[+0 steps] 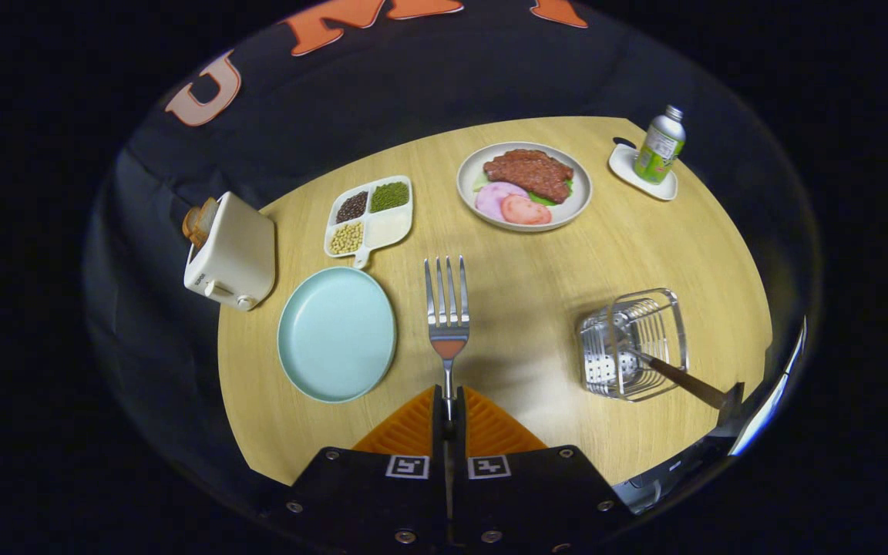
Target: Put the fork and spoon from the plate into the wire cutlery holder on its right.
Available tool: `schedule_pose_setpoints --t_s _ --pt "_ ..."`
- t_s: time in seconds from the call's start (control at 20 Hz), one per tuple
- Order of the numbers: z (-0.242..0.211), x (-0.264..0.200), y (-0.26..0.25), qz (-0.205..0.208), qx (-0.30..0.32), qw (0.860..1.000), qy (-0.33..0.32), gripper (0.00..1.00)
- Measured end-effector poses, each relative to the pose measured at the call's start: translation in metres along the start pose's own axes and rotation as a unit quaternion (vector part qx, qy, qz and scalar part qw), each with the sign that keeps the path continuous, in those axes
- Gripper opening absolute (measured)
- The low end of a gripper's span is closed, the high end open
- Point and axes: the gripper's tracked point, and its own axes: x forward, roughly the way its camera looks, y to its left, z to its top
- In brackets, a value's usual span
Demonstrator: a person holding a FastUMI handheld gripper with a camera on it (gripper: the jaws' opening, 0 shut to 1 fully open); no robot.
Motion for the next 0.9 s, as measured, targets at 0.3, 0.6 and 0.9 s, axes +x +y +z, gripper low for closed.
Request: schedule_pose_setpoints --t_s 0.3,0.6,0.9 --pt "-0.006 -0.019 -0.068 -0.017 0.033 0.999 -0.001 0.04" --pt "-0.019 -0.021 -0.104 -0.021 0.033 0.999 0.016 0.04" --pt "-0.019 -0.018 -0.128 -0.027 0.019 0.999 0.024 0.05"
